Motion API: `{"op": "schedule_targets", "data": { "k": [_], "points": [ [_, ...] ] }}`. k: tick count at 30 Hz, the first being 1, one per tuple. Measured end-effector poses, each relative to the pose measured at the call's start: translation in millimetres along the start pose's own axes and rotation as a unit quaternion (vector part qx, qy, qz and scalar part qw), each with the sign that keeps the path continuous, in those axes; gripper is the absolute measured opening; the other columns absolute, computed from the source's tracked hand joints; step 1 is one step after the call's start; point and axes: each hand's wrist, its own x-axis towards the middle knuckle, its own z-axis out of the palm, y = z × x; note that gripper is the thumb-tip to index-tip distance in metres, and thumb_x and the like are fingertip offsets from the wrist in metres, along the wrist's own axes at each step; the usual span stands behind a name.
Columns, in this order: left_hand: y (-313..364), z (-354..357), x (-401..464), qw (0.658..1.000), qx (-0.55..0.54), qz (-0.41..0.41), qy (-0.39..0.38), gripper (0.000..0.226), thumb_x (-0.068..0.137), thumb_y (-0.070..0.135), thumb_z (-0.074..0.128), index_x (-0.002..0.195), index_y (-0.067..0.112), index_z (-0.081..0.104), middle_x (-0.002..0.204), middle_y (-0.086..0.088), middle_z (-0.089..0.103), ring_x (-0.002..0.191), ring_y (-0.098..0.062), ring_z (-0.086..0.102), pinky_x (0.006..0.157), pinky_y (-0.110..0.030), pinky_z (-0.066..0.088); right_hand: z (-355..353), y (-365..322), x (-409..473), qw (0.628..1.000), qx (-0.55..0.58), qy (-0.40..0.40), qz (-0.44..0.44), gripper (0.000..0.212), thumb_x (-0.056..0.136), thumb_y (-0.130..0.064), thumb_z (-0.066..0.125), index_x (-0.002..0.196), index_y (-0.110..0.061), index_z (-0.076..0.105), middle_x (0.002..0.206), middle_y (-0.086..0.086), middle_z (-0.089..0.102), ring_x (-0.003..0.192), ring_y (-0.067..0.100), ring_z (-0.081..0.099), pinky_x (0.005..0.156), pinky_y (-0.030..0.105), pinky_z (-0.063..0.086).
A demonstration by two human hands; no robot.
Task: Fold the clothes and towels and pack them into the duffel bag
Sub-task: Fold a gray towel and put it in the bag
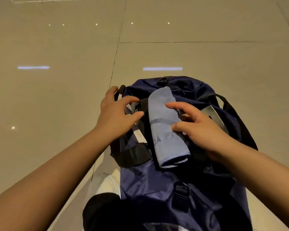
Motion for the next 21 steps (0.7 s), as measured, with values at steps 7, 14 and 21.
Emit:
{"op": "schedule_targets", "data": {
  "k": [7, 14, 21],
  "points": [
    [-6.7, 7.7, 34.4, 0.994, -0.024, -0.020, -0.102, 0.095, 0.076, 0.000, 0.065, 0.153, 0.024, 0.016, 0.151, -0.012, 0.027, 0.130, -0.033, 0.042, 0.098, -0.036, 0.044, 26.2, 20.4, 34.4, 0.974, -0.226, -0.006, 0.006, 0.054, 0.092, -0.020, 0.057, 0.140, -0.039, 0.040, 0.135, 0.003, 0.049, 0.111, 0.026, 0.054, 0.087, 0.035, 0.046],
    [8.6, -33.6, 3.8, 0.994, -0.034, 0.058, -0.092, 0.100, 0.078, 0.001, 0.062, 0.152, 0.037, 0.006, 0.155, 0.005, 0.021, 0.138, -0.015, 0.031, 0.090, -0.015, 0.030, 31.1, 4.9, 42.3, 0.948, -0.280, 0.096, -0.119, 0.051, 0.091, -0.024, 0.057, 0.138, -0.042, 0.043, 0.104, -0.004, 0.041, 0.080, 0.007, 0.044, 0.066, 0.013, 0.035],
    [-1.5, -25.8, 17.0, 0.994, -0.011, -0.001, -0.111, 0.102, 0.078, 0.003, 0.066, 0.153, 0.032, 0.003, 0.158, 0.001, 0.017, 0.136, -0.020, 0.034, 0.086, -0.016, 0.030, 10.3, 16.5, 43.9, 0.976, -0.216, -0.015, -0.036, 0.068, 0.094, -0.025, 0.058, 0.146, -0.048, 0.020, 0.143, -0.007, 0.043, 0.120, 0.020, 0.052, 0.093, 0.029, 0.042]
  ]
}}
